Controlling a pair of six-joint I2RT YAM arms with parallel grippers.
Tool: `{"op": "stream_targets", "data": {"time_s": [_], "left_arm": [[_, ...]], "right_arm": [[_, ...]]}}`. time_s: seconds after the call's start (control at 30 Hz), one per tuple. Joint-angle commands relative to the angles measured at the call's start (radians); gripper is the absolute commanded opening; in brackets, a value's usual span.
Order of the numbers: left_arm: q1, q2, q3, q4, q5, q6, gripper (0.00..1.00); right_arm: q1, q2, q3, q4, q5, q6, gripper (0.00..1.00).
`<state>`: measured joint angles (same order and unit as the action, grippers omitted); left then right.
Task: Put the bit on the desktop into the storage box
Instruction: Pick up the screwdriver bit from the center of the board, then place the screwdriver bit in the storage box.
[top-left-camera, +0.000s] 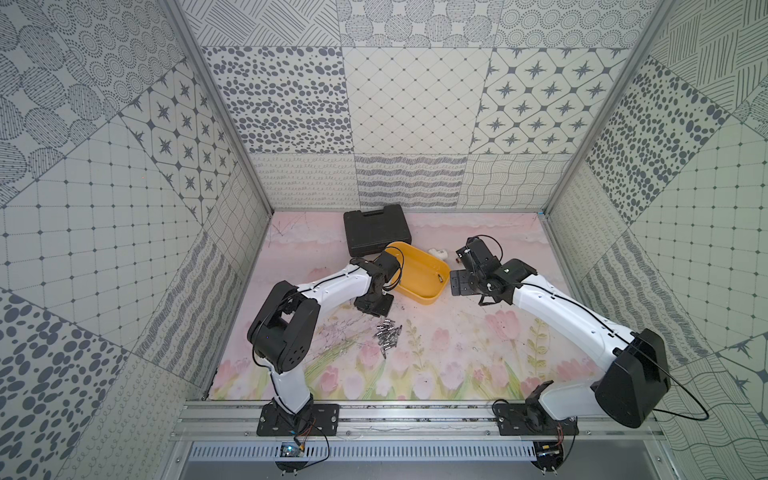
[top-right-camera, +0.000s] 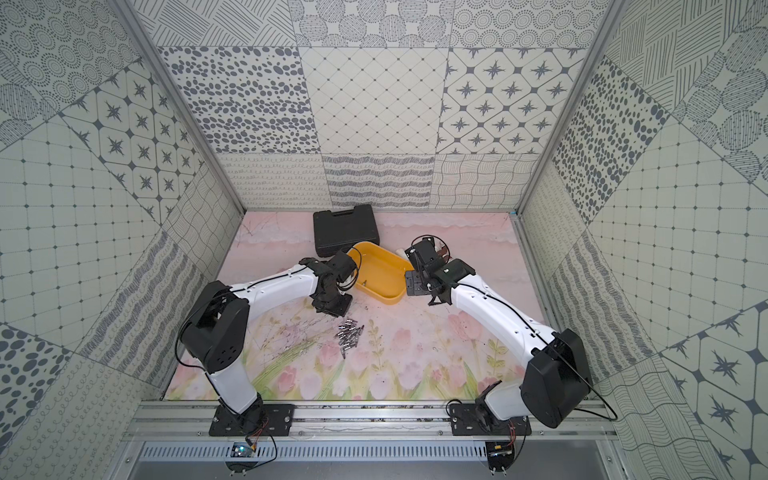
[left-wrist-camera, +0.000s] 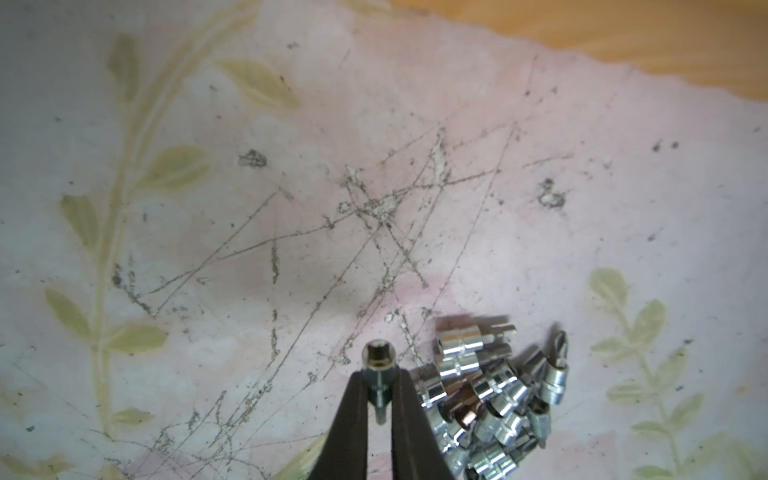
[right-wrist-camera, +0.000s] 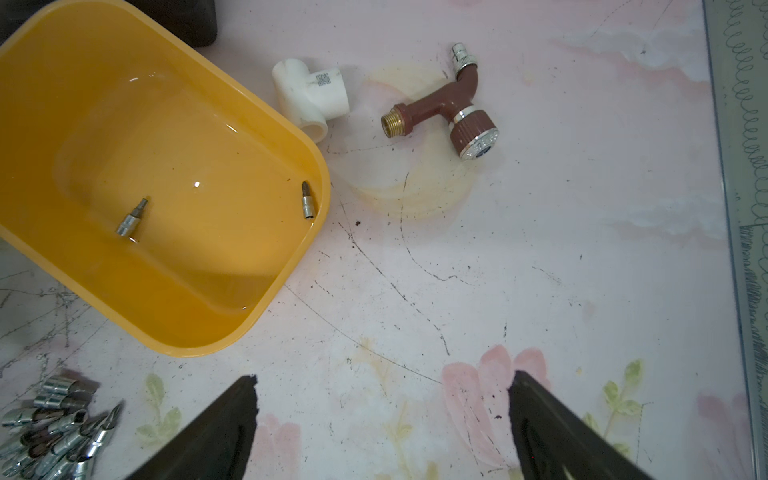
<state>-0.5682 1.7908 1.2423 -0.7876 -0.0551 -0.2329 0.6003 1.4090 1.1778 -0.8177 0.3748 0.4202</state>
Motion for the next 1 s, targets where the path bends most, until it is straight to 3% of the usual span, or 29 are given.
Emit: {"op": "stream_targets", "data": {"time_s": [0.0,0.43,0.97], "left_arm": [[-0.009,-0.054,0.028,-0.056,-0.001,0.013,0.11],[-0.01,-0.08,0.221,-0.106,0.004,0.059,0.11],[-0.002,0.119,0.511,-0.144,-0.016,0.152,0.11]], "right_arm": [[-0.004,-0.025,-0.009,0.025,0.001,0.015,0.96],[-0.004,-0.035,-0.01,0.026,-0.001,0.014,0.97],[-0.007,-0.055,-0.015,0.027,-0.002,0.015,0.96]]}}
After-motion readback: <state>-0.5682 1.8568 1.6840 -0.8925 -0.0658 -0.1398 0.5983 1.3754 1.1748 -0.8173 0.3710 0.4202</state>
